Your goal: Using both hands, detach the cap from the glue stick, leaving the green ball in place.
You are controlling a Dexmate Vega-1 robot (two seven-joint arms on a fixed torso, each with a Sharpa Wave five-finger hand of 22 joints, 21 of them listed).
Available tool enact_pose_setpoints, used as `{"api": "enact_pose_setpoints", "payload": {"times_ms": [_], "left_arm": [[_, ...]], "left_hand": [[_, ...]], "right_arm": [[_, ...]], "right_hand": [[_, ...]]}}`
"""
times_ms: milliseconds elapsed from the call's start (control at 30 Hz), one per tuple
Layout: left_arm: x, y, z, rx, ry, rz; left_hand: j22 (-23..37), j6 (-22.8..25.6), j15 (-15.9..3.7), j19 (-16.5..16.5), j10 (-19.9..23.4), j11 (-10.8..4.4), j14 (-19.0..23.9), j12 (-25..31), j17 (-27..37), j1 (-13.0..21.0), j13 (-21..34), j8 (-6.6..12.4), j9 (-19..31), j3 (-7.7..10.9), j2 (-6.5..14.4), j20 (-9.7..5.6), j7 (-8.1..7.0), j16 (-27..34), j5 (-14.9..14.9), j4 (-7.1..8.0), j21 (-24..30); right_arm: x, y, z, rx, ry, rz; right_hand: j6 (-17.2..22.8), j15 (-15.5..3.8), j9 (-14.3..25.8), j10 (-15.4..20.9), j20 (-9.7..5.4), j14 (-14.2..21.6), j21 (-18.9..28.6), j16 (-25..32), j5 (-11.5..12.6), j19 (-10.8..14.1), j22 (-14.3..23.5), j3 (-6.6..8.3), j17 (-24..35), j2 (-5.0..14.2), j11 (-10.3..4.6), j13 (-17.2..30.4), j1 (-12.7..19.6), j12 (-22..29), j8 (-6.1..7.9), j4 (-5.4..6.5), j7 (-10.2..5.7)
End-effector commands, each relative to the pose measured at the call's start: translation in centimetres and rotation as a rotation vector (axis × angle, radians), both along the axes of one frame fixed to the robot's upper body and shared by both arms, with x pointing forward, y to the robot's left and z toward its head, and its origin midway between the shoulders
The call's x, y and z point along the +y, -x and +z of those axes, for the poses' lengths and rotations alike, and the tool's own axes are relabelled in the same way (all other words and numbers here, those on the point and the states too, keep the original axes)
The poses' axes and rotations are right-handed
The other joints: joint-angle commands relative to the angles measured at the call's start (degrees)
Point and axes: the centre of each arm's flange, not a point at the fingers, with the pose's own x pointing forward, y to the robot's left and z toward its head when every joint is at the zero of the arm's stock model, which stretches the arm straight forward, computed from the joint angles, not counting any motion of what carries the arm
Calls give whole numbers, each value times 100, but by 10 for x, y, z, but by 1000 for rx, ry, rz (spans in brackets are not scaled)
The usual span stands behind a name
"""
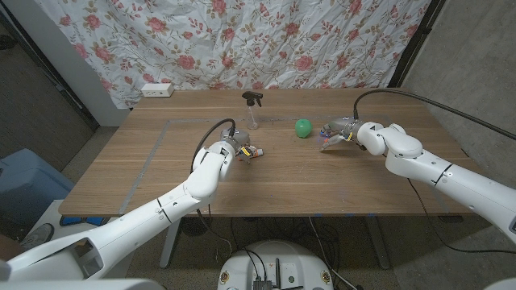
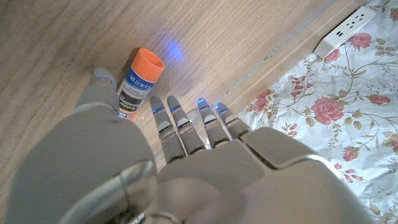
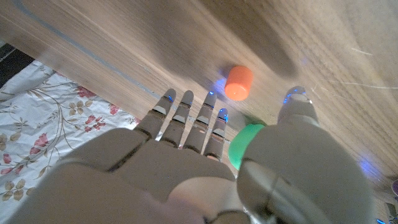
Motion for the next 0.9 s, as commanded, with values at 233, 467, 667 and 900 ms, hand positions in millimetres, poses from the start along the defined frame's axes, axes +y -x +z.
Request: {"api": "enact_pose_setpoints", "payload": {"times_ms": [233, 467, 667, 900], "left_arm": [[9, 13, 9, 39, 66, 26], [20, 19, 12, 9, 166, -5], [34, 23, 11, -8, 261, -40], [52, 25, 10, -30, 388, -74]], "left_hand": [[18, -430, -279, -256, -569, 36, -356, 16, 26, -309, -13, -6, -22, -72, -38, 138, 118, -25, -7, 55, -45], [18, -696, -149, -387, -866, 187, -557, 30, 27, -606, -22, -21, -38, -123, 3, 182, 184, -7, 10, 141, -30], [17, -769, -121, -338, -895, 248, -529, 52, 26, -731, -28, -21, -42, -135, 53, 143, 198, 16, 24, 188, -3], [17, -993, -115, -332, -1083, 314, -547, 31, 21, -885, -41, -53, -48, -128, 141, 109, 202, 14, 36, 240, 1]], "right_arm": [[1, 1, 0, 21, -16, -11], [1, 7, 1, -3, -54, 1], [-4, 13, 3, -28, -118, 33], [-16, 15, 4, -37, -245, 95]], "right_hand": [[-349, 82, 0, -290, 33, -146, 4, -97, 129, -82, 25, -138, 9, -58, 88, -41, -348, 11, -214, 88, 14], [-611, 224, -3, -615, 77, -319, -1, -213, 251, -159, 27, -257, 0, -126, 252, -87, -597, 3, -337, 150, 58], [-628, 313, -4, -809, 101, -406, 4, -265, 296, -179, 28, -305, 4, -84, 297, -114, -775, -16, -344, 230, 74], [-806, 453, -6, -1302, 99, -685, 14, -428, 350, -196, 29, -398, -19, -11, 379, -212, -1103, -68, -391, 371, 154]]}}
